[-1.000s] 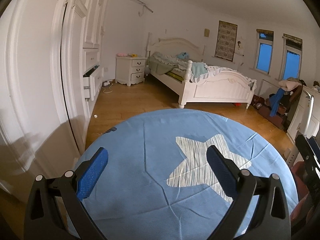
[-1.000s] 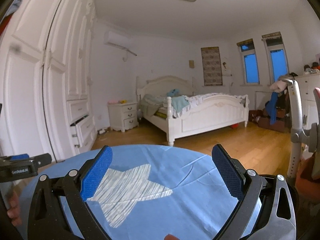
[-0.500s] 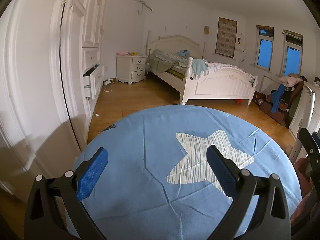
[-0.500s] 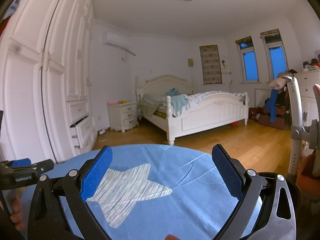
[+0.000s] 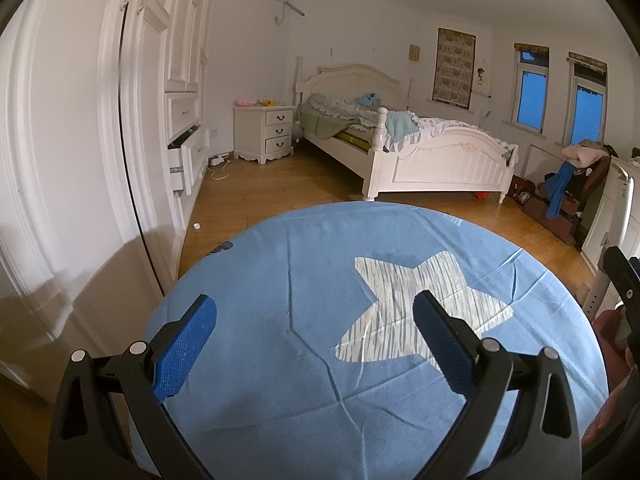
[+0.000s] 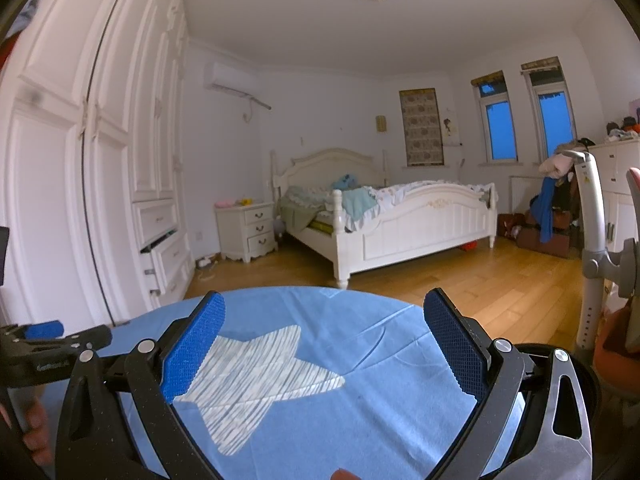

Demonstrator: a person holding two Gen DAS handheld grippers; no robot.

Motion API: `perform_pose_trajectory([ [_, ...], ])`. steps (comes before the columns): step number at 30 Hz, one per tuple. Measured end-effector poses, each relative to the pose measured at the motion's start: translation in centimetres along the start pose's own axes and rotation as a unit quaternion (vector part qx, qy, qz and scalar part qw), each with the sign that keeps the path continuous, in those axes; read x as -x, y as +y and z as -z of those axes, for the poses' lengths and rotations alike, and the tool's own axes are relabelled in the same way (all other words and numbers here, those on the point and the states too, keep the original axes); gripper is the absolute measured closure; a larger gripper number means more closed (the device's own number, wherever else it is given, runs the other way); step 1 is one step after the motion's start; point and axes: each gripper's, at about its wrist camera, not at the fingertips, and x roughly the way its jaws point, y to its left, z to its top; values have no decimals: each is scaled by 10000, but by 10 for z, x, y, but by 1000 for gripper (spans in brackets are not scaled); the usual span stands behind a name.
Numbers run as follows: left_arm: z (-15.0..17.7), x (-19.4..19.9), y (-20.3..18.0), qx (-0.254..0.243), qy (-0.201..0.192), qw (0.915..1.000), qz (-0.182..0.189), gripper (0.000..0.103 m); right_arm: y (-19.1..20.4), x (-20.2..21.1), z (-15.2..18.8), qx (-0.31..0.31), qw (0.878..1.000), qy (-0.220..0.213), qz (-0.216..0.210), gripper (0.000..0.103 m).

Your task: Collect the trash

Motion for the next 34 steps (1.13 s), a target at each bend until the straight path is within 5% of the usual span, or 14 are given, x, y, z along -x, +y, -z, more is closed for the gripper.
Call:
perform_pose_trajectory([
  [34,-2,-1,-3,-10,38,9997,243,5,1,0,0,-7,10000,11,3,5],
])
